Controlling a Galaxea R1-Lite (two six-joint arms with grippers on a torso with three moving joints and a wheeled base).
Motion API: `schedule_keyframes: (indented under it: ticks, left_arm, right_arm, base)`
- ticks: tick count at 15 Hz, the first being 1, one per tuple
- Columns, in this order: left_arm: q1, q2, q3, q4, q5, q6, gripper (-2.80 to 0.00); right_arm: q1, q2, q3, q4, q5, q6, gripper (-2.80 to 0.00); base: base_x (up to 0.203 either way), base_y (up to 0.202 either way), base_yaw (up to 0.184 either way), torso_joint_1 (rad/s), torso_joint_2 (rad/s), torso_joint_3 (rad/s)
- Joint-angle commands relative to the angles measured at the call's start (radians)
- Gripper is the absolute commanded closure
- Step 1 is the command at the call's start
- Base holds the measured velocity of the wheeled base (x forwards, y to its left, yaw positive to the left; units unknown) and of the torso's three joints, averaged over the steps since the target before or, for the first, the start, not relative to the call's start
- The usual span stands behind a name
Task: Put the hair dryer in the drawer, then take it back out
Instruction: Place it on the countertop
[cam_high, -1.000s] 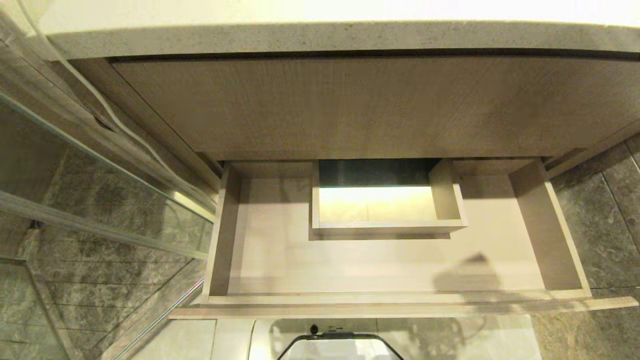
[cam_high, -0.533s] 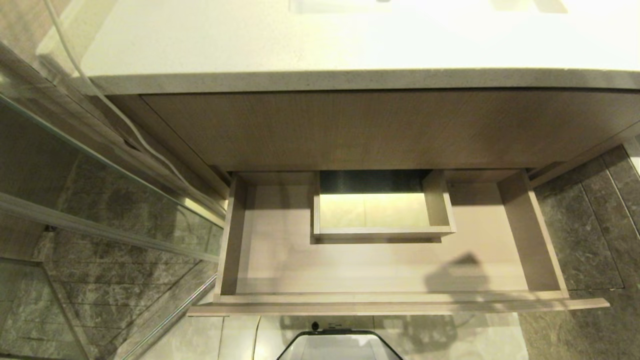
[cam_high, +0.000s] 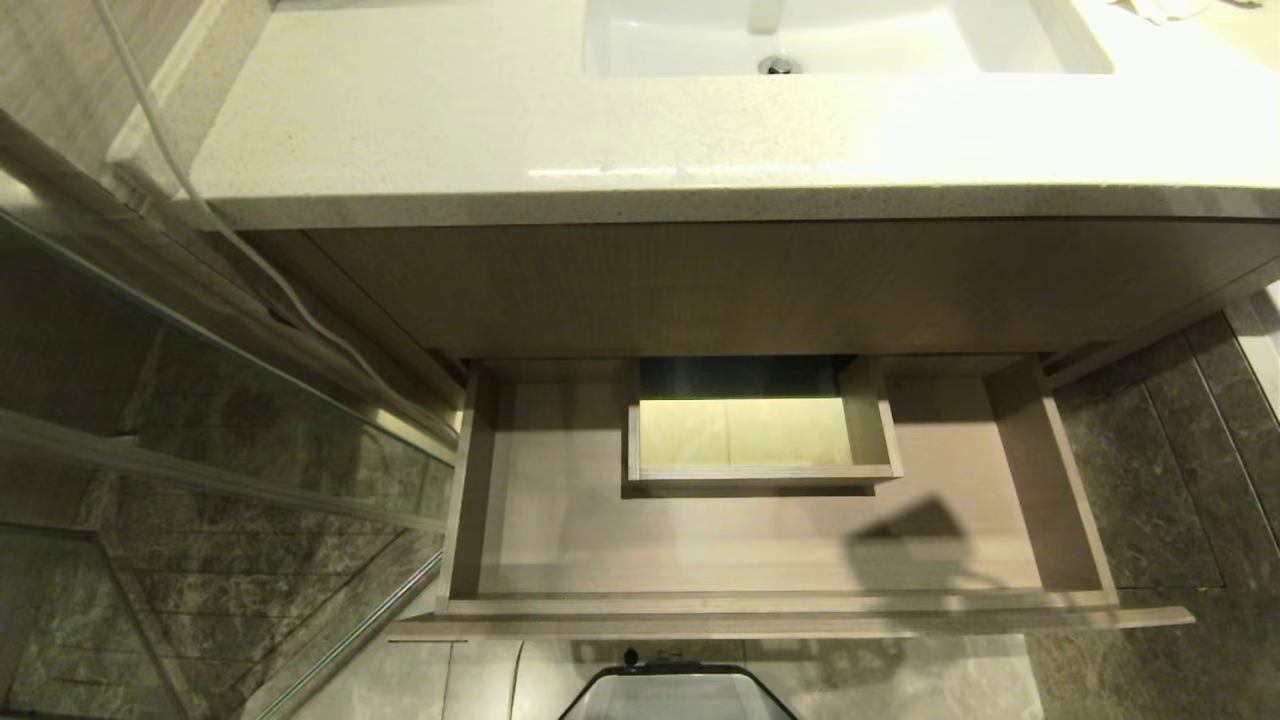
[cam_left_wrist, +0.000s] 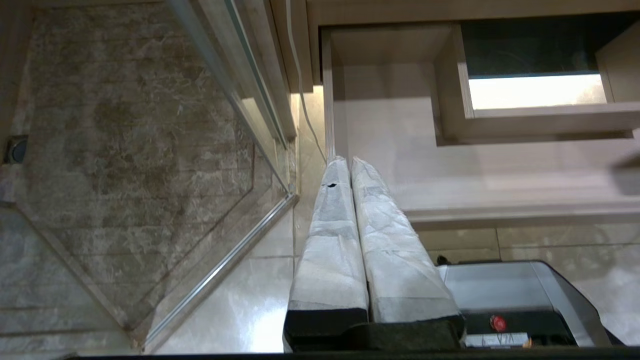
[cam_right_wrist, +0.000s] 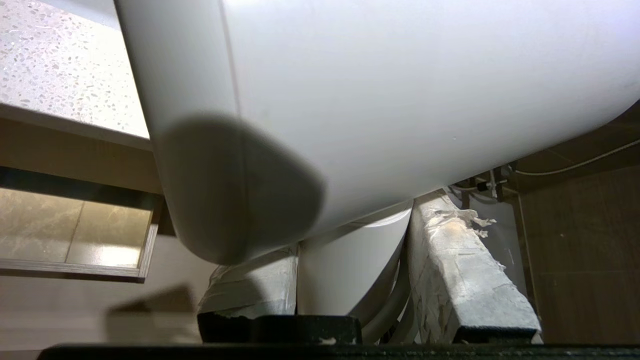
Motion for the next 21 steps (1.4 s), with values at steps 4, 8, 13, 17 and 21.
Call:
schedule_keyframes:
  ticks: [4,8,13,17,21]
  left_arm:
    - [0.001,0.000,0.000,0.000,0.000,0.001,0.00]
    - [-0.001,0.000,0.002,0.000,0.000,0.001,0.00]
    - [0.000,0.000,0.002,0.000,0.000,0.001,0.00]
    - [0.000,0.000,0.002,0.000,0.000,0.001,0.00]
    - [0.001,0.000,0.002,0.000,0.000,0.001,0.00]
  right_arm:
    - [-0.007,0.021,0.000,-0.003,0.002,-0.005,0.00]
    - [-0.010,0.051,-0.005,-0.014,0.002,-0.005,0.00]
    - [-0.029,0.237,-0.042,-0.025,0.002,-0.035,0.00]
    - [-0.032,0.436,-0.058,-0.143,0.035,-0.145,0.00]
    - [-0.025,0.605,-0.060,-0.317,0.174,-0.270,0.00]
  base:
    - [0.000,0.000,0.000,0.287,-0.02,0.257]
    - [0.000,0.000,0.000,0.326,-0.07,0.256]
    - [0.000,0.000,0.000,0.104,-0.03,0.075]
    - [0.000,0.000,0.000,0.000,0.00,0.000]
    - [0.000,0.000,0.000,0.000,0.00,0.000]
